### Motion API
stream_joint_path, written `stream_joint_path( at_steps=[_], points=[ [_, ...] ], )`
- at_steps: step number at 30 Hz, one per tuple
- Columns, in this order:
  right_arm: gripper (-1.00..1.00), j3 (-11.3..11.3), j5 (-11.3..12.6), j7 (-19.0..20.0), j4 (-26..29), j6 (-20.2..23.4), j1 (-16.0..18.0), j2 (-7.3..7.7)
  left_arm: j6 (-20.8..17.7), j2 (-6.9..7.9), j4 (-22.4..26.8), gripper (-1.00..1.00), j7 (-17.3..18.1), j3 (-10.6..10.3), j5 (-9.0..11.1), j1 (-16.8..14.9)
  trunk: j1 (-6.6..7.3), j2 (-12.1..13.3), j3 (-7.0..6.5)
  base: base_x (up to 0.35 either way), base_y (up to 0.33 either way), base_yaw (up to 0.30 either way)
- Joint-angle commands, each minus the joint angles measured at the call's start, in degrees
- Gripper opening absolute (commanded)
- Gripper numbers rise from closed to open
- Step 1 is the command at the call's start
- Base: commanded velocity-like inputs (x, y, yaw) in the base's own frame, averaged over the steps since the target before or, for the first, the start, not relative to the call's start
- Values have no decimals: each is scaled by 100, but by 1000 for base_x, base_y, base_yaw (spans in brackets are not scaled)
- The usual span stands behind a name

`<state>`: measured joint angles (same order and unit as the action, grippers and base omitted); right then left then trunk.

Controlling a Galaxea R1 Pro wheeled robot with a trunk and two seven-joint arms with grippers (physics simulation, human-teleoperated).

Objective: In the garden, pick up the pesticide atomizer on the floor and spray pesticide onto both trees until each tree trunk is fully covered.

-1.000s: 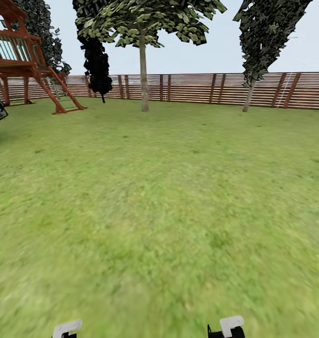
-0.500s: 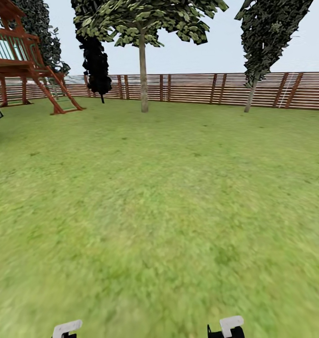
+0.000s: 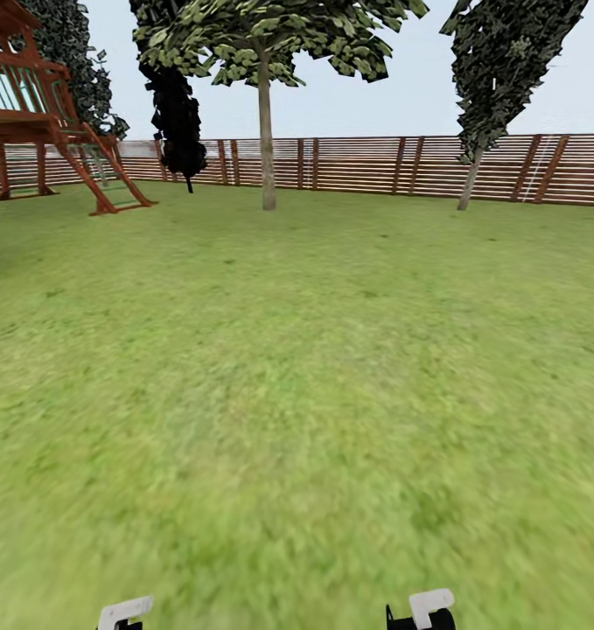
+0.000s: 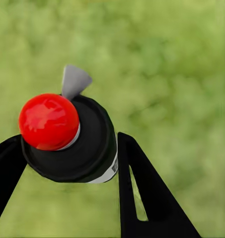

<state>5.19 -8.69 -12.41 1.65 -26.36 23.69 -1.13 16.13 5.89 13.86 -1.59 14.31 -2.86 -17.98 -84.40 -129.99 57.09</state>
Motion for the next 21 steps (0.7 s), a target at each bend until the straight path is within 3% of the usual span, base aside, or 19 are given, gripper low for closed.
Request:
stream_joint_path(
  at_steps=[1,21],
  points=[
    [100,44,-37,-60,-8,3,4,-1,21,0,-6,-100,-17,11,-31,-4,-3,-2,5,340,0,0],
    [100,44,-37,-60,-6,3,4,-1,21,0,-6,-100,-17,11,-31,-4,-3,-2,5,340,0,0]
  ],
)
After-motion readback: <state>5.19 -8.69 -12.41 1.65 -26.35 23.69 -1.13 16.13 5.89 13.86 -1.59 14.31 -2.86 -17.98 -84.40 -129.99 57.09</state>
